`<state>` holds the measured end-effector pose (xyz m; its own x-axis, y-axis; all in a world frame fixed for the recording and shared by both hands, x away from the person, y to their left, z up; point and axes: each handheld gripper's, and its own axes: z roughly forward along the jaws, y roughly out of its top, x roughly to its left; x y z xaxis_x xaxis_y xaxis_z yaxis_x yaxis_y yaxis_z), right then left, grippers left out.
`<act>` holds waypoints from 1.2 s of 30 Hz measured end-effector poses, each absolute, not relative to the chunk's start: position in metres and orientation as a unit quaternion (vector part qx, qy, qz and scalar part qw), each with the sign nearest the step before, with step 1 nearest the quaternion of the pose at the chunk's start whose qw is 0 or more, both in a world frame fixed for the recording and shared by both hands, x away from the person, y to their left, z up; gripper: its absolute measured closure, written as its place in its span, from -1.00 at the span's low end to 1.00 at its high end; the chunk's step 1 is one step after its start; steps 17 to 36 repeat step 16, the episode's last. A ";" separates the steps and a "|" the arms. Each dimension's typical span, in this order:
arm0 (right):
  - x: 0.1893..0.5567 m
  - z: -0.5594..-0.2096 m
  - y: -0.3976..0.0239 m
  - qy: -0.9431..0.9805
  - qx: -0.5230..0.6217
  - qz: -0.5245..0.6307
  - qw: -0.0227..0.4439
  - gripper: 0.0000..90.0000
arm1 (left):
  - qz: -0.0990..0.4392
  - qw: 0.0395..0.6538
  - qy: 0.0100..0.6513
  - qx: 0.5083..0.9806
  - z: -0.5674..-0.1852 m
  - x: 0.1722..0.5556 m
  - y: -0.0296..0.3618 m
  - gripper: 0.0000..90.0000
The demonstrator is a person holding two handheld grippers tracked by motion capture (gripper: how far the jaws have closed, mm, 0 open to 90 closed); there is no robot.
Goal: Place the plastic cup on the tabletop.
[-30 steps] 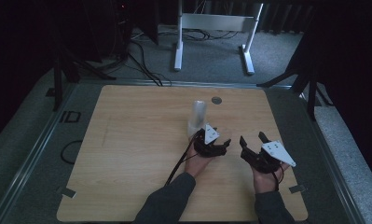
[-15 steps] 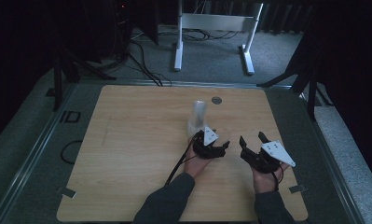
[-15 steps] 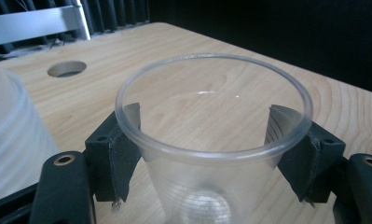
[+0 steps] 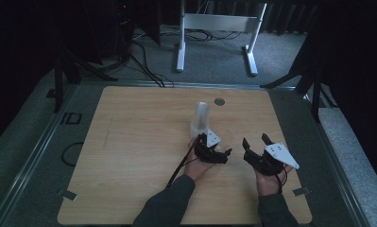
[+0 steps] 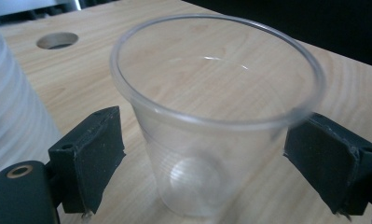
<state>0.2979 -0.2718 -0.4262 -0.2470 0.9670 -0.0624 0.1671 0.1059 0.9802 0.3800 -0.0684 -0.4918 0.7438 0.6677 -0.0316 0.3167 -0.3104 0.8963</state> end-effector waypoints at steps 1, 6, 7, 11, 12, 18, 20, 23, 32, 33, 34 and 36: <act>0.298 -0.426 -0.272 0.620 0.457 0.488 0.410 -0.40 | 0.175 0.496 0.312 0.791 -0.492 0.379 -0.066 -0.75; 0.298 -0.426 -0.272 0.620 0.458 0.488 0.410 -0.40 | 0.165 0.499 0.317 0.789 -0.493 0.376 -0.057 -0.77; 0.298 -0.427 -0.272 0.620 0.458 0.488 0.410 -0.40 | 0.166 0.498 0.315 0.790 -0.493 0.373 -0.054 -0.77; 0.298 -0.427 -0.272 0.621 0.457 0.488 0.410 -0.40 | 0.166 0.501 0.312 0.790 -0.494 0.369 -0.048 -0.75; 0.298 -0.427 -0.272 0.621 0.457 0.488 0.410 -0.40 | 0.164 0.503 0.312 0.789 -0.494 0.369 -0.046 -0.75; 0.299 -0.427 -0.272 0.621 0.457 0.487 0.410 -0.40 | 0.161 0.508 0.316 0.785 -0.494 0.368 -0.043 -0.73; 0.299 -0.427 -0.272 0.621 0.457 0.487 0.410 -0.40 | 0.161 0.508 0.316 0.785 -0.494 0.368 -0.043 -0.73; 0.299 -0.427 -0.272 0.621 0.457 0.487 0.410 -0.40 | 0.161 0.508 0.316 0.785 -0.494 0.368 -0.043 -0.73; 0.299 -0.427 -0.272 0.621 0.457 0.487 0.410 -0.40 | 0.161 0.508 0.316 0.785 -0.494 0.368 -0.043 -0.73; 0.299 -0.427 -0.272 0.621 0.457 0.487 0.410 -0.40 | 0.161 0.508 0.316 0.785 -0.494 0.368 -0.043 -0.73; 0.299 -0.427 -0.272 0.621 0.457 0.487 0.410 -0.40 | 0.161 0.508 0.316 0.785 -0.494 0.368 -0.043 -0.73; 0.299 -0.427 -0.272 0.621 0.457 0.487 0.410 -0.40 | 0.161 0.508 0.316 0.785 -0.494 0.368 -0.043 -0.73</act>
